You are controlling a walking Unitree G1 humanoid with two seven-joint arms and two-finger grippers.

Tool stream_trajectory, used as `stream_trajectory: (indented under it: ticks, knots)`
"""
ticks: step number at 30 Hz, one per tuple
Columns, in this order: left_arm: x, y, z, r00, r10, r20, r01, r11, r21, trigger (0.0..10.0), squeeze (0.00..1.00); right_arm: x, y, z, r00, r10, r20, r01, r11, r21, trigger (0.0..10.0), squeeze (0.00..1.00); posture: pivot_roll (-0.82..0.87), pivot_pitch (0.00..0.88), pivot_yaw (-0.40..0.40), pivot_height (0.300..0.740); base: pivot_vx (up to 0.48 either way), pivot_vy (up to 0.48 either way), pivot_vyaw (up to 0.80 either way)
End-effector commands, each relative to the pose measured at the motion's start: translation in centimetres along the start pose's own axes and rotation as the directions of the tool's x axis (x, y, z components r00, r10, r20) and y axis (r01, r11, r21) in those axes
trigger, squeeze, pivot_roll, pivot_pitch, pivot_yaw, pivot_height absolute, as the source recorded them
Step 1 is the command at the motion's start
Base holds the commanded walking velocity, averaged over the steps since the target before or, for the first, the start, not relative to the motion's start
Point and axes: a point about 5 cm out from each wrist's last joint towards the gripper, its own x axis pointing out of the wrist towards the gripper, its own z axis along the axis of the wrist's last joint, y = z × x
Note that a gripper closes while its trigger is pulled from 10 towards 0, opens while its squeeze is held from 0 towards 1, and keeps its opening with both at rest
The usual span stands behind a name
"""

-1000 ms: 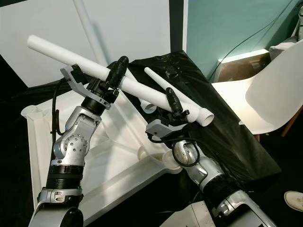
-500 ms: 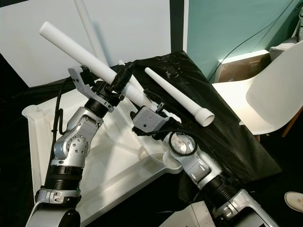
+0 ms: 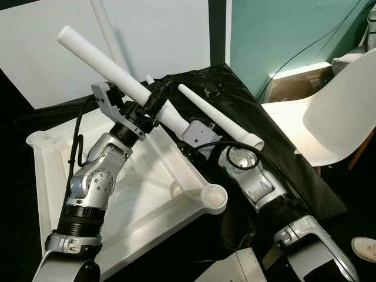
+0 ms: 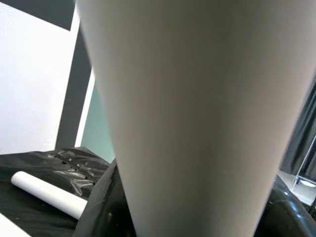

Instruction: Building children table

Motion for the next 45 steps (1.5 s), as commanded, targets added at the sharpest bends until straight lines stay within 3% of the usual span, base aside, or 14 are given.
stream_trajectory:
  ticks: [1, 2, 4, 12, 14, 15, 22, 23, 25, 26, 35, 36, 41, 45]
  knots:
    - [-0.3, -0.5, 0.5, 0.996, -0.09, 0.018, 0.089, 0.995, 0.034, 2.4, 0.0, 0.3, 0.2, 0.6, 0.999, 0.032, 0.02, -0.033, 0.999, 0.021, 0.0, 0.0, -0.1, 0.0, 0.102, 0.74, 0.0, 0.0, 0.0]
    - [-0.3, -0.3, 0.6, 0.997, -0.077, 0.017, 0.077, 0.996, 0.037, 2.4, 0.0, 0.3, 0.2, 0.7, 0.999, 0.036, 0.021, -0.037, 0.999, 0.032, 0.0, 0.0, -0.1, 0.0, 0.102, 0.74, 0.0, 0.0, 0.0]
    - [-0.4, 0.0, 0.8, 0.998, -0.049, 0.036, 0.048, 0.998, 0.038, 9.1, 0.0, 0.3, 0.3, 0.7, 0.999, 0.036, 0.017, -0.037, 0.998, 0.05, 0.0, 0.0, -0.1, 0.0, 0.101, 0.74, 0.0, 0.0, 0.0]
    - [-0.3, 0.4, 0.7, 0.999, -0.012, 0.031, 0.01, 0.999, 0.051, 10.0, 0.0, 0.3, 0.3, 0.6, 1.0, -0.007, 0.021, 0.006, 0.999, 0.053, 0.0, 0.0, -0.11, 0.0, 0.109, 0.74, 0.0, 0.0, 0.0]
    - [-0.3, 0.3, 0.7, 0.999, -0.016, 0.03, 0.015, 0.999, 0.046, 9.3, 0.0, 0.3, 0.3, 0.8, 0.999, -0.034, 0.022, 0.033, 0.999, 0.035, 0.0, 0.0, -0.11, 0.0, 0.112, 0.74, 0.0, 0.0, 0.0]
    - [-0.2, 0.3, 0.7, 0.999, -0.016, 0.037, 0.015, 0.999, 0.037, 0.0, 0.0, 0.4, 0.2, 0.9, 0.996, -0.086, 0.022, 0.085, 0.996, 0.027, 0.0, 0.0, -0.12, 0.0, 0.114, 0.74, 0.0, 0.0, 0.0]
    - [0.1, 0.1, 0.9, 0.998, -0.021, 0.051, 0.02, 0.999, 0.026, 0.0, 0.0, 0.5, 0.6, 1.2, 0.97, -0.245, 0.008, 0.245, 0.969, 0.018, 0.0, 0.0, -0.12, 0.0, 0.116, 0.74, 0.0, 0.0, 0.0]
    - [0.2, 0.4, 0.9, 0.999, -0.001, 0.047, 0.0, 1.0, 0.03, 10.0, 0.0, 0.6, 1.1, 1.1, 0.96, -0.282, -0.001, 0.281, 0.959, 0.028, 0.0, 0.0, -0.12, 0.0, 0.118, 0.74, 0.0, 0.0, 0.0]
    - [0.3, 0.6, 0.9, 0.999, 0.014, 0.043, -0.016, 0.999, 0.034, 10.0, 0.0, 0.7, 1.4, 1.1, 0.953, -0.302, -0.008, 0.302, 0.953, 0.036, 0.0, 0.0, -0.12, 0.0, 0.118, 0.74, 0.0, 0.0, 0.0]
    - [0.3, 0.7, 0.9, 0.999, 0.023, 0.042, -0.024, 0.999, 0.036, 10.0, 1.0, 0.8, 1.6, 1.0, 0.95, -0.311, -0.011, 0.312, 0.949, 0.04, 0.0, 0.0, -0.11, 0.0, 0.12, 0.74, 0.0, 0.0, 0.0]
    - [0.2, 1.3, 1.1, 0.997, 0.069, 0.045, -0.072, 0.996, 0.059, 10.0, 1.0, 1.2, 1.0, 1.1, 0.933, -0.36, -0.001, 0.36, 0.933, 0.011, 0.0, 0.0, -0.11, 0.0, 0.115, 0.74, 0.0, 0.0, 0.0]
    - [0.2, 1.5, 1.3, 0.995, 0.09, 0.051, -0.093, 0.993, 0.067, 10.0, 0.0, 1.3, 0.8, 1.2, 0.922, -0.388, 0.007, 0.388, 0.921, -0.012, 0.0, 0.0, -0.1, 0.0, 0.115, 0.74, 0.0, 0.0, 0.0]
    - [0.2, 2.0, 1.2, 0.989, 0.137, 0.056, -0.14, 0.988, 0.068, 10.0, 0.0, 0.9, 0.0, 1.9, 0.831, -0.55, 0.082, 0.555, 0.811, -0.183, 0.0, 0.0, -0.11, 0.0, 0.111, 0.74, 0.0, 0.0, 0.0]
    - [0.5, 2.0, 1.3, 0.988, 0.141, 0.066, -0.145, 0.988, 0.057, 10.0, 0.0, 0.8, 0.0, 1.8, 0.772, -0.624, 0.122, 0.635, 0.746, -0.201, 0.0, 0.0, -0.11, 0.0, 0.11, 0.74, 0.0, 0.0, 0.0]
